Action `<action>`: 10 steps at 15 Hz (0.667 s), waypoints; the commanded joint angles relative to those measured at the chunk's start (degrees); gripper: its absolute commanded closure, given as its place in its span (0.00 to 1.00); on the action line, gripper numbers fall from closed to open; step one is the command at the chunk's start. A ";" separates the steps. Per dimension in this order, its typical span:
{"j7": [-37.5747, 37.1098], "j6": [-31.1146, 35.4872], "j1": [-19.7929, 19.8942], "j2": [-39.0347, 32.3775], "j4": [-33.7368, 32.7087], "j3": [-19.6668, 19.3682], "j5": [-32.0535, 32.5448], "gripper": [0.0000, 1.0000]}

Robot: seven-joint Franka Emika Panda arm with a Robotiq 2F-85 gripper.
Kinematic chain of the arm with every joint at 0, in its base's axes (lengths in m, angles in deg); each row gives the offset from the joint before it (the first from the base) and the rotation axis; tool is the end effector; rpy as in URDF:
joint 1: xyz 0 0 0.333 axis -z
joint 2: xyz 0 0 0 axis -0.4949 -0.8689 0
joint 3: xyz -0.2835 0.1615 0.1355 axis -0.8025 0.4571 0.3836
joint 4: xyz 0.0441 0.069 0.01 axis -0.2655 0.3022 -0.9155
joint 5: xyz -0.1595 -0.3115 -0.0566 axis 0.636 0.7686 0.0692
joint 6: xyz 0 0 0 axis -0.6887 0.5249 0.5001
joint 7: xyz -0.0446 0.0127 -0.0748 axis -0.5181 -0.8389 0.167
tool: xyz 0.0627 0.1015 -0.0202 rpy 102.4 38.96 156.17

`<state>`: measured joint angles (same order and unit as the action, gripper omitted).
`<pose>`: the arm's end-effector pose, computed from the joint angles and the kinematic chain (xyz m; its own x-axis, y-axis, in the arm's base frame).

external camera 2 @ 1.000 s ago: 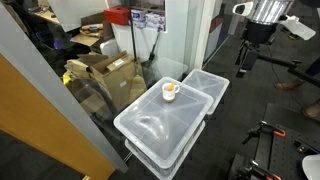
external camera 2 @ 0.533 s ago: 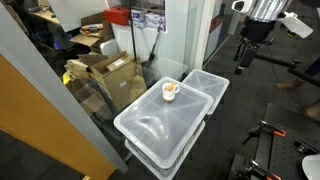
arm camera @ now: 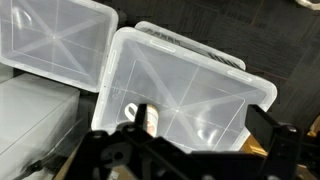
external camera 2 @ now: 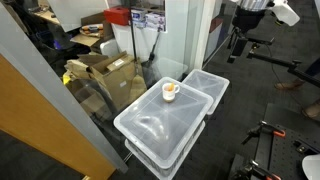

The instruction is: Remove the orange marker from the white mug

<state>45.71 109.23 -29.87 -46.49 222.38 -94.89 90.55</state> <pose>0.3822 -0.0952 0.4822 0.9476 0.3112 0.0722 0.3063 -0.9493 0.0715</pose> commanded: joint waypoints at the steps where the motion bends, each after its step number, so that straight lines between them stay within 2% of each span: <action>1: 2.51 -1.86 0.86 -5.17 -6.55 1.32 1.82 0.00; 10: 11.39 -3.24 1.42 -17.04 -17.27 2.38 1.78 0.00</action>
<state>54.73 108.38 -29.85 -58.96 209.96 -93.95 91.81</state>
